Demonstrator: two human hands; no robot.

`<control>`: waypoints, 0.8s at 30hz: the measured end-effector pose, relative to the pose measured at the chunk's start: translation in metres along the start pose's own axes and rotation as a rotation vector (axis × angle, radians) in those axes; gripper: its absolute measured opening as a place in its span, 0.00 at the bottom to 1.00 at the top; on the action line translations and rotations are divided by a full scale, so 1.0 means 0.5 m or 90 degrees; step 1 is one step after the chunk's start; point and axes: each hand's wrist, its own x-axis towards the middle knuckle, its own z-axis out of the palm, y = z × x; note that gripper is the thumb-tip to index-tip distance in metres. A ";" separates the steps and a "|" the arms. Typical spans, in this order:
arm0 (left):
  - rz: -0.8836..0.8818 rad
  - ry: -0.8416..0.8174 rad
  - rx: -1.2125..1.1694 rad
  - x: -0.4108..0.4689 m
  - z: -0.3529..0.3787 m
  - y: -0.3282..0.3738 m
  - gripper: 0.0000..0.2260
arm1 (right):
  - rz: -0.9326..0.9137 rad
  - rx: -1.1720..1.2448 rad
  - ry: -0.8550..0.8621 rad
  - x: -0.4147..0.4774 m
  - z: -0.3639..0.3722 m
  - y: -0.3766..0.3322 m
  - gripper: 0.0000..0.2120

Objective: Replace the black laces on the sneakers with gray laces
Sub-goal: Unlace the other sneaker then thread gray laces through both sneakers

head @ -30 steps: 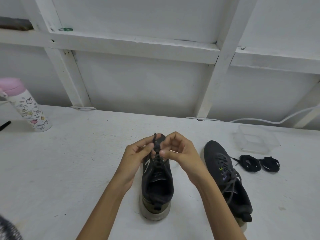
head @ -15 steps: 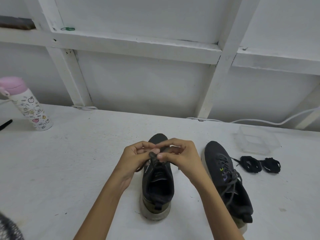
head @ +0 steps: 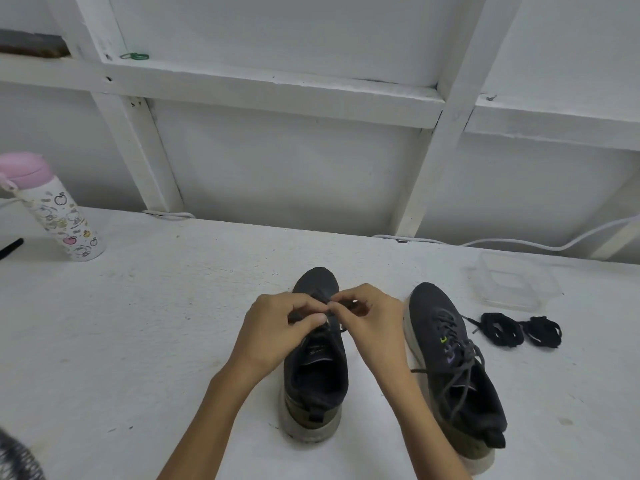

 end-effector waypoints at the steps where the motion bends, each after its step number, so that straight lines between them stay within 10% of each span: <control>1: 0.031 -0.006 0.032 0.000 -0.003 -0.003 0.07 | -0.021 -0.055 -0.036 0.000 -0.003 0.002 0.04; 13: 0.106 -0.156 -0.096 -0.008 -0.014 -0.022 0.06 | 0.152 0.189 -0.530 0.026 -0.073 0.011 0.04; 24: 0.211 -0.010 -0.042 -0.013 -0.019 -0.036 0.14 | 0.256 0.490 -0.443 0.012 -0.040 0.037 0.14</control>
